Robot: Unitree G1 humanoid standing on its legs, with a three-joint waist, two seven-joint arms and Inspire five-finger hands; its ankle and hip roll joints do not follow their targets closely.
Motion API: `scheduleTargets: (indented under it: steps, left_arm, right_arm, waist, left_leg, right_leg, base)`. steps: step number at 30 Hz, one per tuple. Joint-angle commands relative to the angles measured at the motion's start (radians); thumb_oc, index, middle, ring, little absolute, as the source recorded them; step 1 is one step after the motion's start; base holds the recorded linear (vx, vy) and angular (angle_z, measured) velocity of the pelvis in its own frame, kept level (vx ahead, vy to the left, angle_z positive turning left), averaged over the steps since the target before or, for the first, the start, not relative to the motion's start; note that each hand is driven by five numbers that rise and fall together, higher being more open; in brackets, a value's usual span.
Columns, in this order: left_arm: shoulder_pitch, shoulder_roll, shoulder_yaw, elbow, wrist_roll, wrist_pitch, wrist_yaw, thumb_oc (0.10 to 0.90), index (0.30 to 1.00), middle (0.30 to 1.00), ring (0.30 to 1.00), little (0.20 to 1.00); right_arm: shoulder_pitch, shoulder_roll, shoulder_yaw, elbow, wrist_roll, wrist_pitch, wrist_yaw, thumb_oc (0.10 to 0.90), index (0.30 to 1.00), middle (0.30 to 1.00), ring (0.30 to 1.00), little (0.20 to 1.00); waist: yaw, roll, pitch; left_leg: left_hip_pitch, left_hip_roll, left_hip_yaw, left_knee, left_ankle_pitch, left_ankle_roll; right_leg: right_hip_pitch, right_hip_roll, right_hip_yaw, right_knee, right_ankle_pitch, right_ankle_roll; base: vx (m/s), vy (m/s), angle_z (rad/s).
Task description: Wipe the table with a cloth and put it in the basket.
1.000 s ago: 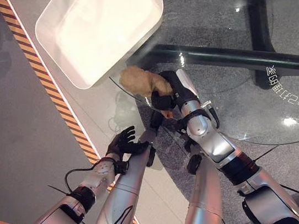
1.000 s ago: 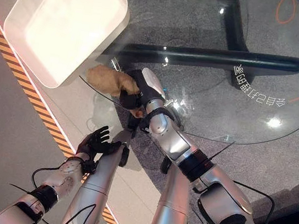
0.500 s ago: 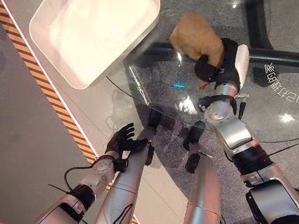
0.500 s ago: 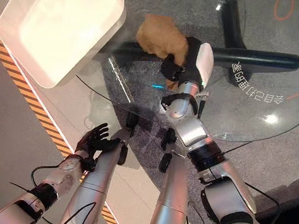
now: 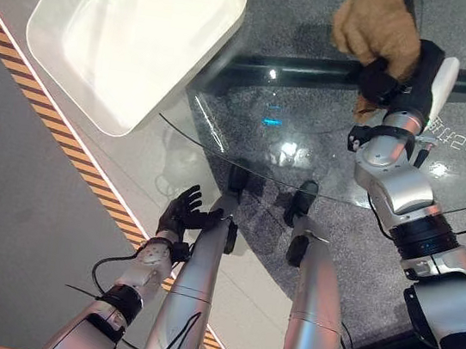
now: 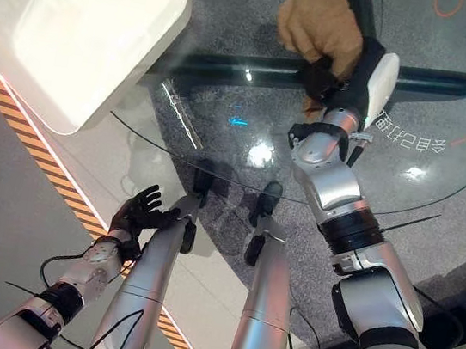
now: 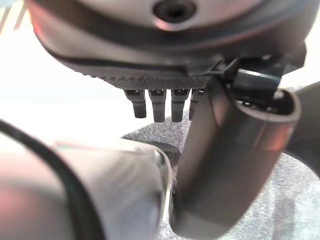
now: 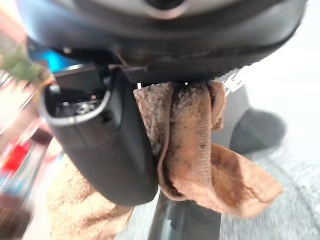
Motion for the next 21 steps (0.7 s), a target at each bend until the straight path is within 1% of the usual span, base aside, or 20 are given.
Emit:
scheduleTargets:
  steps: [1,3,5,7,10,11,14,16,18,19,21]
  left_arm:
    - [0.182,-0.029,-0.032,0.055,-0.004,0.025,0.007,0.8,0.9,0.9,0.9,0.9]
    - [0.182,-0.028,-0.029,0.056,-0.006,0.022,0.004,0.8,0.9,0.9,0.9,0.9]
    - [0.182,-0.028,-0.024,0.056,-0.003,0.014,-0.001,0.8,0.9,0.9,0.9,0.9]
    - [0.182,-0.025,-0.026,0.045,0.003,0.022,0.01,0.8,0.9,0.9,0.9,0.9]
    - [0.182,-0.018,-0.024,0.036,0.001,0.03,0.015,0.8,0.9,0.9,0.9,0.9]
    - [0.181,-0.017,-0.023,0.036,0.0,0.031,0.015,0.8,0.9,0.9,0.9,0.9]
    - [0.177,-0.02,-0.017,0.037,0.001,0.032,0.012,0.8,0.9,0.9,0.9,0.9]
    - [0.172,-0.024,-0.016,0.036,0.004,0.038,0.015,0.8,0.9,0.9,0.9,0.9]
    - [0.163,-0.026,-0.015,0.038,0.001,0.042,0.014,0.8,0.9,0.9,0.9,0.9]
    - [0.163,-0.026,-0.015,0.038,0.001,0.042,0.014,0.8,0.9,0.9,0.9,0.9]
    - [0.155,-0.037,-0.014,0.042,0.004,0.042,0.011,0.8,0.9,0.9,0.9,0.9]
  right_arm:
    - [0.09,-0.15,-0.102,-0.018,0.04,-0.057,-0.175,0.1,0.3,0.3,0.3,0.2]
    - [0.1,-0.151,-0.114,-0.024,0.043,-0.063,-0.191,0.1,0.3,0.3,0.3,0.2]
    - [0.125,-0.155,-0.146,-0.018,0.053,-0.117,-0.249,0.1,0.3,0.3,0.3,0.2]
    - [0.147,-0.157,-0.176,-0.011,0.056,-0.163,-0.276,0.1,0.3,0.3,0.3,0.2]
    - [0.161,-0.157,-0.2,-0.036,0.053,-0.188,-0.317,0.1,0.3,0.3,0.3,0.2]
    - [0.162,-0.157,-0.203,-0.039,0.052,-0.19,-0.322,0.1,0.3,0.3,0.3,0.2]
    - [0.171,-0.144,-0.215,-0.062,0.039,-0.23,-0.346,0.1,0.3,0.3,0.3,0.2]
    - [0.178,-0.13,-0.218,-0.082,0.027,-0.255,-0.326,0.1,0.3,0.3,0.3,0.2]
    - [0.173,-0.118,-0.203,-0.102,0.002,-0.251,-0.275,0.1,0.3,0.3,0.3,0.2]
    - [0.173,-0.118,-0.203,-0.102,0.002,-0.251,-0.275,0.1,0.3,0.3,0.3,0.2]
    - [0.147,-0.1,-0.158,-0.15,-0.041,-0.203,-0.219,0.1,0.3,0.3,0.3,0.2]
  waist:
    - [-0.01,0.027,-0.017]
    - [-0.014,0.025,-0.017]
    - [-0.021,0.02,-0.017]
    - [-0.024,0.018,-0.017]
    - [-0.027,0.019,-0.017]
    - [-0.028,0.019,-0.017]
    - [-0.031,0.022,-0.017]
    - [-0.032,0.025,-0.017]
    - [-0.031,0.026,-0.017]
    - [-0.031,0.026,-0.017]
    - [-0.028,0.027,-0.017]
  left_leg:
    - [0.042,-0.028,0.04,-0.01,-0.103,0.028]
    - [0.045,-0.027,0.042,-0.012,-0.104,0.029]
    - [0.049,-0.026,0.045,-0.016,-0.106,0.03]
    - [0.053,-0.029,0.042,-0.022,-0.107,0.031]
    - [0.059,-0.031,0.042,-0.027,-0.107,0.032]
    - [0.061,-0.031,0.043,-0.028,-0.108,0.032]
    - [0.063,-0.032,0.046,-0.032,-0.107,0.033]
    - [0.065,-0.034,0.045,-0.036,-0.105,0.033]
    - [0.068,-0.037,0.044,-0.04,-0.102,0.033]
    - [0.068,-0.037,0.044,-0.04,-0.102,0.033]
    - [0.069,-0.038,0.045,-0.047,-0.097,0.033]
  right_leg:
    - [-0.014,0.064,0.009,-0.068,0.089,0.03]
    - [-0.011,0.068,0.011,-0.073,0.09,0.031]
    - [-0.004,0.073,0.017,-0.085,0.094,0.033]
    - [0.002,0.076,0.02,-0.095,0.098,0.037]
    - [0.008,0.077,0.021,-0.105,0.103,0.04]
    - [0.009,0.077,0.021,-0.106,0.103,0.04]
    - [0.009,0.078,0.026,-0.113,0.104,0.04]
    - [0.01,0.078,0.027,-0.114,0.102,0.041]
    - [0.011,0.077,0.027,-0.114,0.102,0.041]
    - [0.011,0.077,0.027,-0.114,0.102,0.041]
    - [0.013,0.075,0.025,-0.12,0.1,0.038]
  base:
    - [-0.02,-0.015,-0.11]
    - [-0.02,-0.013,-0.12]
    - [-0.02,-0.024,-0.12]
    - [-0.01,-0.043,-0.09]
    - [-0.01,-0.016,-0.04]
    - [0.0,0.0,0.0]
    - [-0.01,0.009,-0.03]
    - [-0.01,0.008,-0.03]
    - [0.0,0.0,0.0]
    - [0.0,0.0,0.0]
    - [0.0,0.0,0.0]
